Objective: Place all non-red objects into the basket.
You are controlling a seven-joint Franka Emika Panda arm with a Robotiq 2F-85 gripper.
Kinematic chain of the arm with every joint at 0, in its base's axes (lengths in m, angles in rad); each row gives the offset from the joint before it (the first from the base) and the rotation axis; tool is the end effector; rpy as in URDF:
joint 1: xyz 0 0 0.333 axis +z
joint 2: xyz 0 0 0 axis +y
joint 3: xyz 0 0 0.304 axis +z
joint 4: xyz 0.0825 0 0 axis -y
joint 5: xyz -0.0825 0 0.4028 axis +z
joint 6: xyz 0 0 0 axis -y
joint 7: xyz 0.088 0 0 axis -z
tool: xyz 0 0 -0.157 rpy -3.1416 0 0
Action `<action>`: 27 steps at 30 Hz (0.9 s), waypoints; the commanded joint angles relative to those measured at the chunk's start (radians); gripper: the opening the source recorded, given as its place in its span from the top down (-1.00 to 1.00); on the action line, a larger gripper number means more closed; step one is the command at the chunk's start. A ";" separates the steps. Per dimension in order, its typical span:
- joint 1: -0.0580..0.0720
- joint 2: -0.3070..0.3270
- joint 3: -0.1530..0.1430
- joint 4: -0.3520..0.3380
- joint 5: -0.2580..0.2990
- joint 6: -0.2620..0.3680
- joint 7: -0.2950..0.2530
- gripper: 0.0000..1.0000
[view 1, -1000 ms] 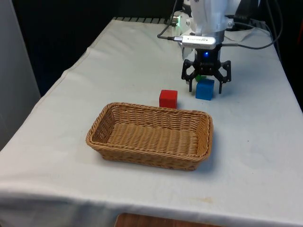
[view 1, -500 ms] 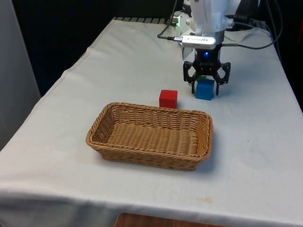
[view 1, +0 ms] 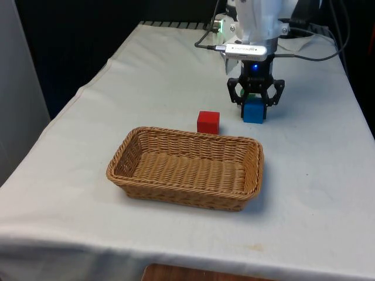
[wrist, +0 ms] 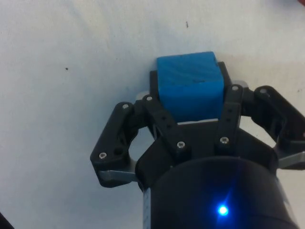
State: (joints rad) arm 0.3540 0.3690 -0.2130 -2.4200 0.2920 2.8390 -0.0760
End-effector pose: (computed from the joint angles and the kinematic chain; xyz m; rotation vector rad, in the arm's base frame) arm 0.4978 0.0480 0.0896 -3.1174 0.0668 -0.1040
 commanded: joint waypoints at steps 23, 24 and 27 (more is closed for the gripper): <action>0.003 -0.125 -0.043 0.094 -0.032 -0.175 0.018 0.96; 0.003 -0.126 -0.045 0.104 -0.033 -0.185 0.018 0.96; 0.000 -0.128 -0.051 0.146 -0.035 -0.223 0.016 0.96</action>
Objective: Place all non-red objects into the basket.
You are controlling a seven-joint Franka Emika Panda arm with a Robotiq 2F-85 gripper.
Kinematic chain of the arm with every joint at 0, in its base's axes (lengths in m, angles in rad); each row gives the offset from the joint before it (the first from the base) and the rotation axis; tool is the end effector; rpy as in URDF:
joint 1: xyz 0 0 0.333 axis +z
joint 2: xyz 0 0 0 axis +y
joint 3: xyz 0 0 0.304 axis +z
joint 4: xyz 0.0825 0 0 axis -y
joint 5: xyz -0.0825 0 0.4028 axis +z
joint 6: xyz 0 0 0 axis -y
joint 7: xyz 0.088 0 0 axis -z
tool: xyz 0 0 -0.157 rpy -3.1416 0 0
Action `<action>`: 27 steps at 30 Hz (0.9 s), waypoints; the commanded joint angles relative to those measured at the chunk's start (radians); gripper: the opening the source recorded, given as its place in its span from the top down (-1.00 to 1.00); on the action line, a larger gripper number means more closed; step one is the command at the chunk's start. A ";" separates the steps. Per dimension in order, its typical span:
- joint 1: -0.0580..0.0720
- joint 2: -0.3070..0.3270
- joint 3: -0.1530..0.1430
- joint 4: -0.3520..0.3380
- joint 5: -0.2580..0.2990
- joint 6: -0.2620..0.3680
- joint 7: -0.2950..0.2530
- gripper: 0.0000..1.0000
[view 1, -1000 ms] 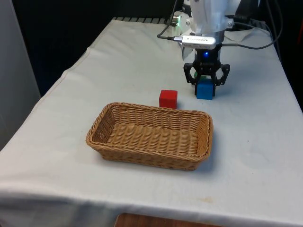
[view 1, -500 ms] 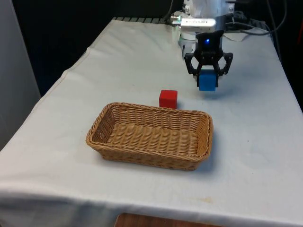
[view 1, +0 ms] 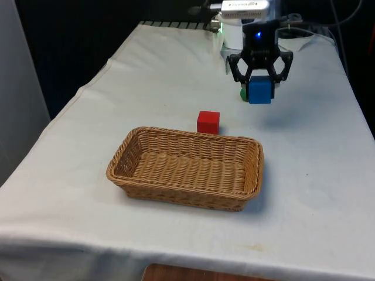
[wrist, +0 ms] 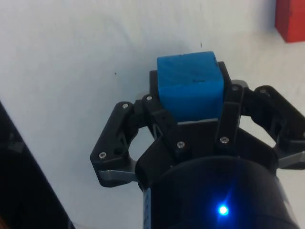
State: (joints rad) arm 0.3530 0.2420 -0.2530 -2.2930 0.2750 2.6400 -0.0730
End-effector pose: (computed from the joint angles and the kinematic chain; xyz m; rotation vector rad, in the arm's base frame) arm 0.5532 0.0499 0.1819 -3.0477 0.0765 -0.1784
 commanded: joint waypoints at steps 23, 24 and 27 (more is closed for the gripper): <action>-0.033 0.138 -0.044 0.290 0.015 -0.164 -0.043 0.96; -0.035 0.148 -0.044 0.301 0.018 -0.166 -0.045 0.96; -0.040 0.181 -0.049 0.342 0.027 -0.173 -0.055 0.96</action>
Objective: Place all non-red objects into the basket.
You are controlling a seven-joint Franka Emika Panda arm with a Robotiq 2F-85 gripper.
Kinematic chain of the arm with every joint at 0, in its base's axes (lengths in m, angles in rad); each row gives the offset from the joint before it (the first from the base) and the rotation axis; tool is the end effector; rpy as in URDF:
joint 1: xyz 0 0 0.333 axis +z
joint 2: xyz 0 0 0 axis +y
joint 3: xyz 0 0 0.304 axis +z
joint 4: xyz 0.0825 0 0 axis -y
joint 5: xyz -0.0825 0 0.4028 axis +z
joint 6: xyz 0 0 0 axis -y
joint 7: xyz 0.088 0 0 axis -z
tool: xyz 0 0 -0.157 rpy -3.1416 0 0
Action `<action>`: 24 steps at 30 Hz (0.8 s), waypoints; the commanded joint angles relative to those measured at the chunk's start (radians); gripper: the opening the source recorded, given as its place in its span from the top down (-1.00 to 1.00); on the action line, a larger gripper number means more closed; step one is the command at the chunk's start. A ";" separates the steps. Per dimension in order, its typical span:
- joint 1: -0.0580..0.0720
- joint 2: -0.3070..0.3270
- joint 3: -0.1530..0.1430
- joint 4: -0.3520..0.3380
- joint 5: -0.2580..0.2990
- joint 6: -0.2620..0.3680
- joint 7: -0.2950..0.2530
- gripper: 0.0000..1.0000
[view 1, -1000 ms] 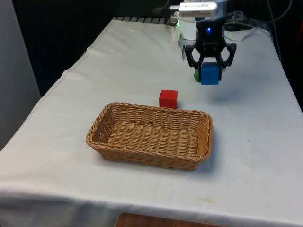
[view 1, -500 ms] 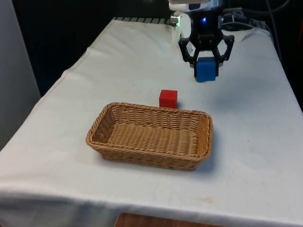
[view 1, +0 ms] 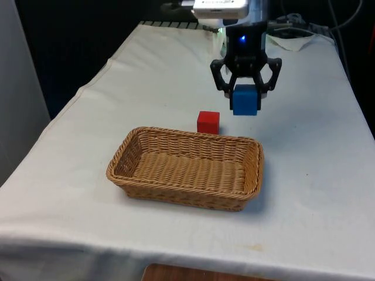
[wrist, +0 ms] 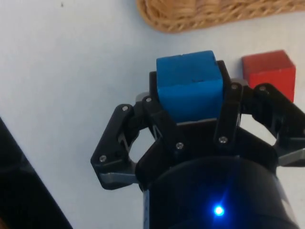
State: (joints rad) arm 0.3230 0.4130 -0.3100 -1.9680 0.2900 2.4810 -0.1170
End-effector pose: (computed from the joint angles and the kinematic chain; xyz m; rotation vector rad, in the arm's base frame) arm 0.6412 0.0164 0.2080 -3.0699 0.0862 -0.2034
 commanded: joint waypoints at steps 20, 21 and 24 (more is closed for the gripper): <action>-0.048 0.205 -0.043 0.278 0.070 -0.089 -0.074 0.96; -0.050 0.217 -0.044 0.290 0.075 -0.090 -0.077 0.96; -0.044 0.250 -0.058 0.319 0.085 -0.081 -0.079 0.96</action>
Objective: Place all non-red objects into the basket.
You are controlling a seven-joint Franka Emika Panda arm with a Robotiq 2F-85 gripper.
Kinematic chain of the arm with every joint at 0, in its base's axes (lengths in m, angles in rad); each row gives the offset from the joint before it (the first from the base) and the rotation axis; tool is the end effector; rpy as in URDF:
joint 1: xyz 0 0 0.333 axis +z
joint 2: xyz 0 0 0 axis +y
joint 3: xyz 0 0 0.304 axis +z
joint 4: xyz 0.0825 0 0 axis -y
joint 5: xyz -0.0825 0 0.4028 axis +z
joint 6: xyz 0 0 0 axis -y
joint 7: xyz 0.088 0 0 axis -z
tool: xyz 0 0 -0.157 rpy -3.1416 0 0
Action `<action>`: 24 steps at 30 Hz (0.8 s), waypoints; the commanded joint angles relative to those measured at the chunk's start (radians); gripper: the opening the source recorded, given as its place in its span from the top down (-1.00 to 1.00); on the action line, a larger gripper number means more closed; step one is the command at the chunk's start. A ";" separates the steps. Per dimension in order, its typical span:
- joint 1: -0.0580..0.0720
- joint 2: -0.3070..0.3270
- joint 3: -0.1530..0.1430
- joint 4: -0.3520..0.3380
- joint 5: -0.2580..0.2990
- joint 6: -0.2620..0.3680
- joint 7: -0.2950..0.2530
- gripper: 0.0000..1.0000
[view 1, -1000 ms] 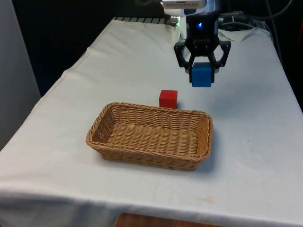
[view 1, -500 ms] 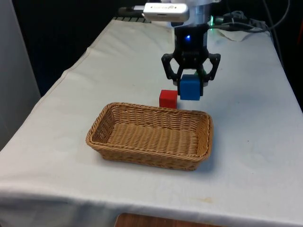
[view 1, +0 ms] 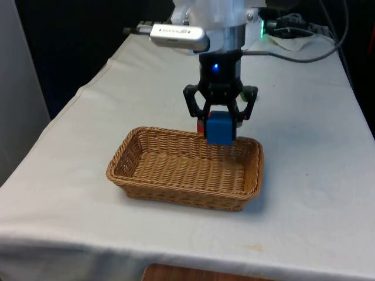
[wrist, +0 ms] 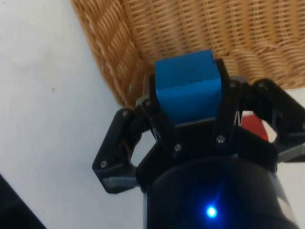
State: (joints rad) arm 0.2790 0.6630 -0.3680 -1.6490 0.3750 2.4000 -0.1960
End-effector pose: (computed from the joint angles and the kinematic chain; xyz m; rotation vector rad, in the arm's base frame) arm 0.7132 -0.0289 0.1881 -3.0990 0.1017 -0.2355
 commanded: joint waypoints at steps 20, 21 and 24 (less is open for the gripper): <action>-0.013 0.149 0.000 0.097 0.049 0.026 -0.017 0.91; -0.013 0.149 0.000 0.096 0.050 0.027 -0.018 0.78; -0.013 0.149 0.000 0.095 0.051 0.028 -0.018 0.15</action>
State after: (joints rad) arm 0.2710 0.8120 -0.3760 -1.5540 0.4170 2.4210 -0.2060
